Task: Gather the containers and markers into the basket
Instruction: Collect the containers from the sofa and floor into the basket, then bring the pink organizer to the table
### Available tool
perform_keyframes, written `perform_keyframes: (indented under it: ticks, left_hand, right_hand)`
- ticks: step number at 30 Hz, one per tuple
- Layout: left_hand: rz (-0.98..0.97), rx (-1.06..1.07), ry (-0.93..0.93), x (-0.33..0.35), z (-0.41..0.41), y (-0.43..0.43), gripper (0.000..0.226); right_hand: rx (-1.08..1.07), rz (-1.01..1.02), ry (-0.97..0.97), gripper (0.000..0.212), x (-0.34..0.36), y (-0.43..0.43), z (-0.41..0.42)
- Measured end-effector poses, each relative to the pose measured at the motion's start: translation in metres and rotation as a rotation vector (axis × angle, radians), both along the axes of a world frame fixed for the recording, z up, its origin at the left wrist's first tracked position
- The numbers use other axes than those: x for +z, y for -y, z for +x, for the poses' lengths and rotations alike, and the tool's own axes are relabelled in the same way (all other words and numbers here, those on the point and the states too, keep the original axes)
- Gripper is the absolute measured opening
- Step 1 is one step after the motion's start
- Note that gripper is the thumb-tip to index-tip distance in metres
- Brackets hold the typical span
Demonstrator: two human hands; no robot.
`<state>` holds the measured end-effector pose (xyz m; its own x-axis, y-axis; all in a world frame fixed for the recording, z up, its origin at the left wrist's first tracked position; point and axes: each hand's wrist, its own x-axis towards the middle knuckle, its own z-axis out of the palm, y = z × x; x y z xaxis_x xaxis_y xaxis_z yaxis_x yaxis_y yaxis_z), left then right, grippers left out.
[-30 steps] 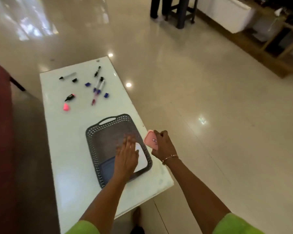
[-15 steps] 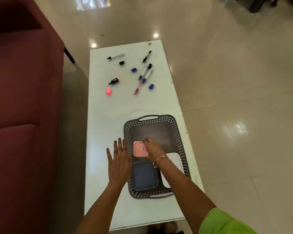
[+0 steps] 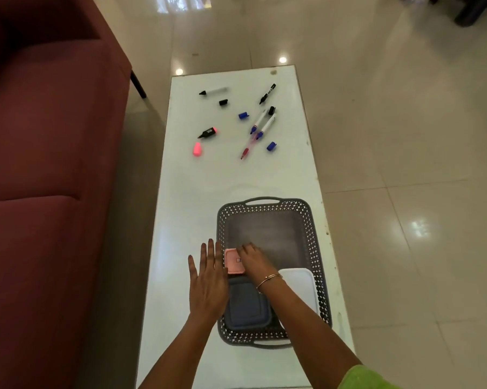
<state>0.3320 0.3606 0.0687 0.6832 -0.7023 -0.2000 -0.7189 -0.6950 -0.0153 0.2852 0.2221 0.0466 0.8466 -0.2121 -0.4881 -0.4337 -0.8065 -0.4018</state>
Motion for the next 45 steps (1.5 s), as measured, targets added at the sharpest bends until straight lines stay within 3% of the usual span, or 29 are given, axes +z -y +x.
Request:
perform_keyframes:
  ticks: [10, 17, 27, 35, 45]
  left_hand:
    - [-0.059, 0.034, -0.04, 0.044, -0.026, 0.06, 0.06]
    - [-0.113, 0.128, -0.053, 0.08, -0.069, 0.162, 0.062]
    - [-0.141, 0.368, -0.102, 0.101, -0.121, 0.3, 0.067]
    - [-0.158, 0.431, -0.113, 0.093, -0.08, 0.397, 0.065]
    - [-0.183, 0.628, -0.16, 0.085, 0.027, 0.485, 0.065]
  right_hand:
    - [-0.063, -0.175, 0.129, 0.064, 0.062, 0.046, -0.048]
    - [-0.015, -0.297, 0.11, 0.066, 0.093, 0.16, -0.086]
    - [0.101, -0.251, 0.178, 0.085, 0.124, 0.311, -0.11]
    - [0.245, -0.29, 0.222, 0.086, 0.12, 0.397, -0.07]
    - [0.46, -0.236, 0.195, 0.088, 0.107, 0.491, 0.059]
